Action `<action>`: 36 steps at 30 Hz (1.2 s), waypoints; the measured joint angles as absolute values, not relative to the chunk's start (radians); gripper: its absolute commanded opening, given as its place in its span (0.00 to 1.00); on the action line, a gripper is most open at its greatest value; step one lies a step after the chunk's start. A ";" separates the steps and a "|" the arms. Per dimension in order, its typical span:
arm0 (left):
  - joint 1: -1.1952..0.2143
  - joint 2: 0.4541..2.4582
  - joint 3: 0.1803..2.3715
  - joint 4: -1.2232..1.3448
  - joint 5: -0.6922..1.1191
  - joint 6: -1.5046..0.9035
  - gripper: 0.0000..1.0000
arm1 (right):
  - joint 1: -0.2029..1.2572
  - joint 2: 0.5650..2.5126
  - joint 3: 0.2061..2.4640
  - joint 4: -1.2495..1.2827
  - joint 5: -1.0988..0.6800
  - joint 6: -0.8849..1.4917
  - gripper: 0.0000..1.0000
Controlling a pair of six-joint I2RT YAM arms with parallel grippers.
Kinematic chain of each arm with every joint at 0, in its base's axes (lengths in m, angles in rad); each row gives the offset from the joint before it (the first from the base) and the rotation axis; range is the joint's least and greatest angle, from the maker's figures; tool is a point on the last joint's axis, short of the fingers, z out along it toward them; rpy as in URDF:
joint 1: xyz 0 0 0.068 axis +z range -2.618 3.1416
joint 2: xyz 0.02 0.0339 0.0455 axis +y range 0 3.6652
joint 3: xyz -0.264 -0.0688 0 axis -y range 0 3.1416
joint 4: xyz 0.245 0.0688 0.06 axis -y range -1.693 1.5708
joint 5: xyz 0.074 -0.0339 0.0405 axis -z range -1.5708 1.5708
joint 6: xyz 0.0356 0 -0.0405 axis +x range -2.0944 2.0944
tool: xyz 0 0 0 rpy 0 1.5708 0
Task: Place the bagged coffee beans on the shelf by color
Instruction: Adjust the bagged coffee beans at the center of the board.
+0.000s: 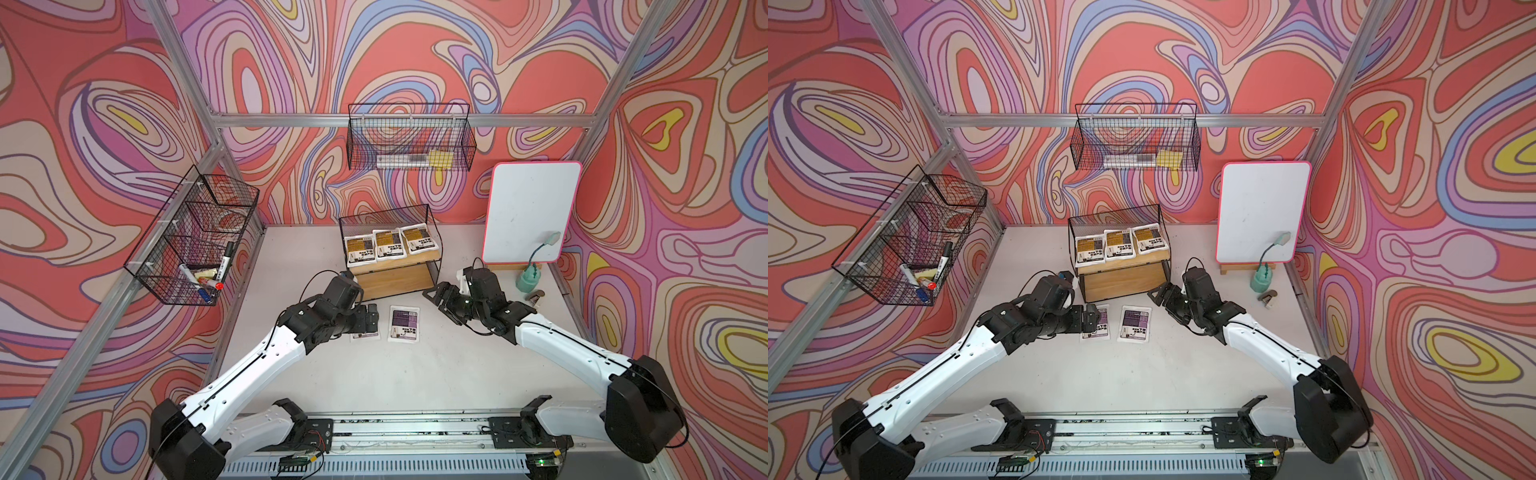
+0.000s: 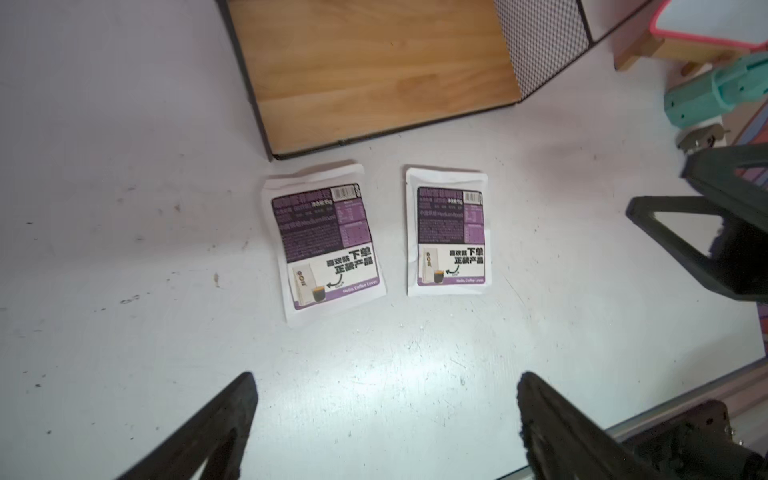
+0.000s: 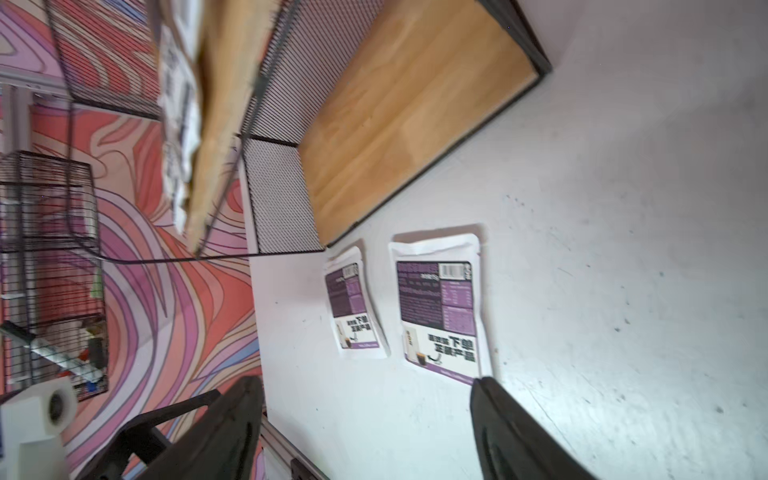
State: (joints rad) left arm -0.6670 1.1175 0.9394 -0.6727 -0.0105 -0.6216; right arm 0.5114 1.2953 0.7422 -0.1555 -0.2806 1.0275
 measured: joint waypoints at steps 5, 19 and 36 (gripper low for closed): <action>-0.746 1.174 0.875 -0.584 0.002 -0.617 0.99 | 0.511 1.295 0.611 -0.140 -0.284 1.022 0.80; -0.769 1.524 0.946 -0.418 0.123 -0.492 0.99 | 0.511 1.188 0.514 -0.155 -0.224 1.024 0.80; -0.772 1.691 1.005 -0.389 0.160 -0.421 0.99 | 0.461 1.065 0.490 -0.259 -0.187 1.037 0.81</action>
State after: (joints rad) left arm -0.7719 1.6909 1.0054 -0.3893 0.1596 -0.4210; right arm 0.4606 1.0645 0.4896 -0.2592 -0.1867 1.0374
